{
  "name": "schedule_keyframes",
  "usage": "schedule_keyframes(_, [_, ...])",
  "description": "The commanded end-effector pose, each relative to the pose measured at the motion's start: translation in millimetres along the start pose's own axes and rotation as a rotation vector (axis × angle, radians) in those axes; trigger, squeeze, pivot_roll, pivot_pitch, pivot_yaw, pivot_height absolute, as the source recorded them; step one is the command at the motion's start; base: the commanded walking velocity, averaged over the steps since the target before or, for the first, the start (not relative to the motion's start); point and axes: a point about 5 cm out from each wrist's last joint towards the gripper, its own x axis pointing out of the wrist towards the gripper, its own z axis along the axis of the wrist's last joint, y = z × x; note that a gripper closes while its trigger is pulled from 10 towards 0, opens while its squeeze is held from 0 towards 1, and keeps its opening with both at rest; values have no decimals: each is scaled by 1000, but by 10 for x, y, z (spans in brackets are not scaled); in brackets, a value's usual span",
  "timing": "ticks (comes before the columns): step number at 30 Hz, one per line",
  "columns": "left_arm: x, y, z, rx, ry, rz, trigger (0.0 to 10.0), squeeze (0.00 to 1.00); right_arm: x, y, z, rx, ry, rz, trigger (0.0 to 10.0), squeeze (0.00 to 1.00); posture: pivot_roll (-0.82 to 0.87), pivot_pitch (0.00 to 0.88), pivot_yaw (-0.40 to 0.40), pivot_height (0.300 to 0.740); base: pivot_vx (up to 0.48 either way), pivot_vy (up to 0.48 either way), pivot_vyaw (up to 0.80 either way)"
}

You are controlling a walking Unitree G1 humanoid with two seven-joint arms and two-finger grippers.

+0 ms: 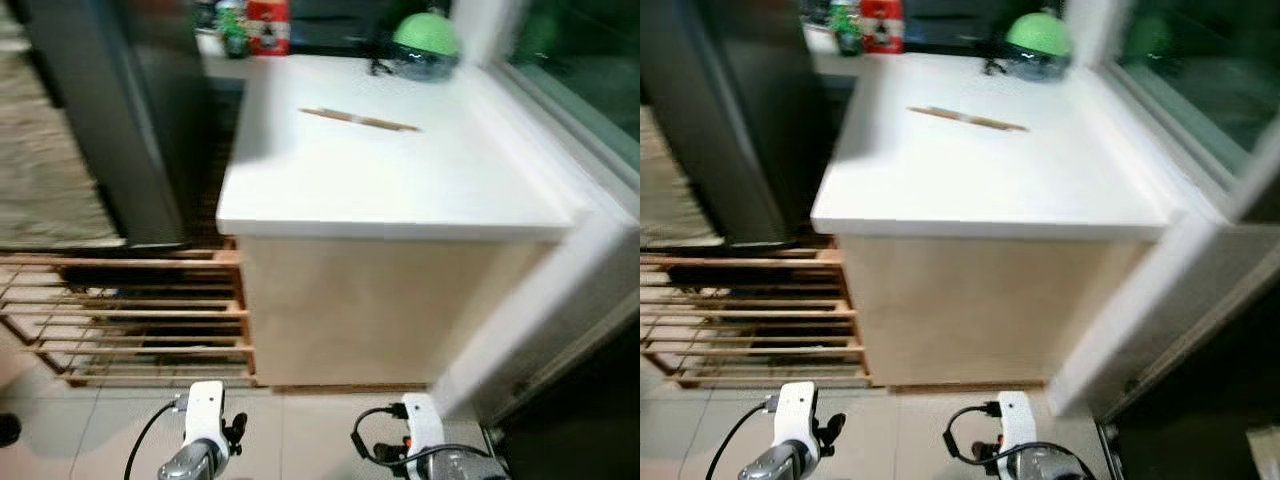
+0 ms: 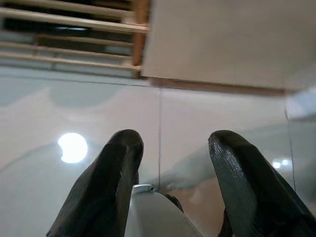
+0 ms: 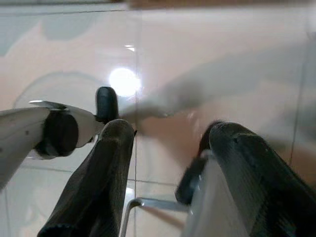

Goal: Clothes washing

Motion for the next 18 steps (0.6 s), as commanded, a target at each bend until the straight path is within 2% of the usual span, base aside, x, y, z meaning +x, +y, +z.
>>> schedule_keyframes(1, [18, -3, 83, -10, -33, 8, 10000, 0, -3, 21, 123, -35, -33, 9, 10000, 0, 101, 0, -54, 740, 424, 0, 0])
schedule_keyframes(15, [24, -12, 92, -23, -46, 18, 10000, 0, 5, 76, 189, -126, -20, 30, 10000, 0, 101, 0, -62, 740, 427, 0, 0])
schedule_keyframes(18, [27, -25, 105, -36, -58, 18, 10000, 0, 5, 77, 197, -179, -22, 27, 10000, 0, 96, 0, -61, 740, 0, 0, 0])
